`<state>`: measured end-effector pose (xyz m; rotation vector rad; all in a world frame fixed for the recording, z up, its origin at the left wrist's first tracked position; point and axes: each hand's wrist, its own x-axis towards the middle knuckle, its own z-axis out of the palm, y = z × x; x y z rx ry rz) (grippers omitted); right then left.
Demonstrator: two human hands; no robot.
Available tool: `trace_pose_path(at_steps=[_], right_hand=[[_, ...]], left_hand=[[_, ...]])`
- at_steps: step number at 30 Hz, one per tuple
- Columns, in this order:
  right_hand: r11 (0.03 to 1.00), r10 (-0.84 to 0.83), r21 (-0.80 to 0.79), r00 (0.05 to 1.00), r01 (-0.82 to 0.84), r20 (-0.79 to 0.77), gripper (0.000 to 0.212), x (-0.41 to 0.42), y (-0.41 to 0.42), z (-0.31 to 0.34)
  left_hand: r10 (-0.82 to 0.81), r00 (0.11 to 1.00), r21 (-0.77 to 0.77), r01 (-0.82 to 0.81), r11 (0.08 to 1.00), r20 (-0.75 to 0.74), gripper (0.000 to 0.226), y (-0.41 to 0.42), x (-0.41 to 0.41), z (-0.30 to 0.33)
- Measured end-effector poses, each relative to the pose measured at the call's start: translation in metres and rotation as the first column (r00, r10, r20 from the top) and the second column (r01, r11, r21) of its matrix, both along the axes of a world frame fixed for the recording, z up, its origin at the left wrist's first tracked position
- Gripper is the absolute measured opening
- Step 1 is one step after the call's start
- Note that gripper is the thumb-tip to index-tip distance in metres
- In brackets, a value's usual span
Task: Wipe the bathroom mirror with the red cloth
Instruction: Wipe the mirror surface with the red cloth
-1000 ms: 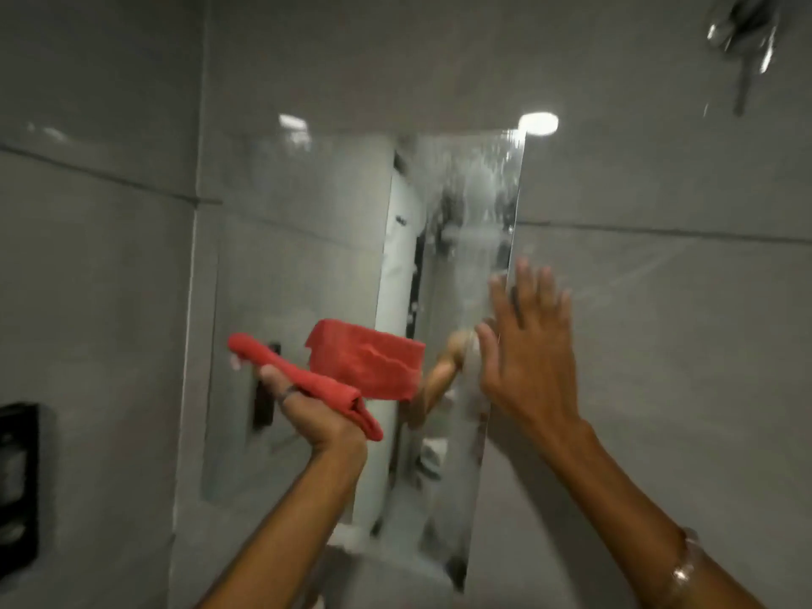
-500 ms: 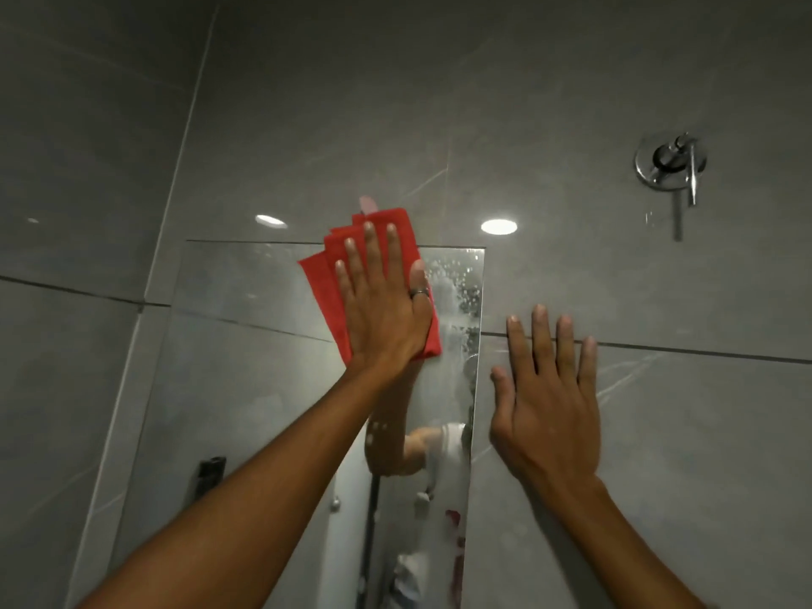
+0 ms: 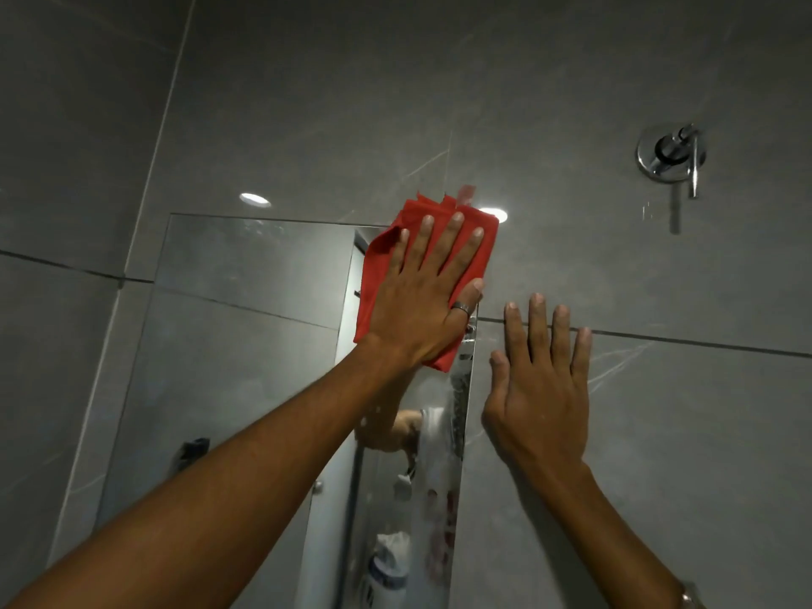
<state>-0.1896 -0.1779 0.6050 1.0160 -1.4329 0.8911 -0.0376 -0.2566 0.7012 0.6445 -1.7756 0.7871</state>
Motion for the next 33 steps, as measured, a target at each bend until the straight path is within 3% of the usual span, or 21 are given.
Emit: trace_pose_path(at_steps=[11, 21, 25, 33], right_hand=[[0.999, 0.004, -0.031, 1.0, -0.004, -0.022, 0.065, 0.002, 0.002, -0.005], [0.991, 0.019, 0.136, 0.999, -0.013, -0.044, 0.067, -0.007, 0.025, -0.033], [0.992, 0.021, 0.128, 0.997, -0.012, -0.073, 0.068, -0.013, 0.025, -0.035], [0.998, 0.017, 0.058, 0.995, -0.011, -0.096, 0.068, -0.017, 0.013, -0.036]], left_hand=[[-0.047, 0.994, -0.002, 0.047, 0.999, -0.099, 0.067, 0.006, -0.012, -0.039], [-0.03, 0.997, 0.15, 0.04, 0.988, -0.067, 0.07, 0.017, -0.01, -0.257], [-0.023, 0.999, 0.156, 0.028, 0.987, -0.037, 0.069, 0.015, -0.007, -0.21], [-0.073, 0.991, 0.092, 0.084, 0.992, -0.112, 0.072, 0.017, -0.014, -0.013]])
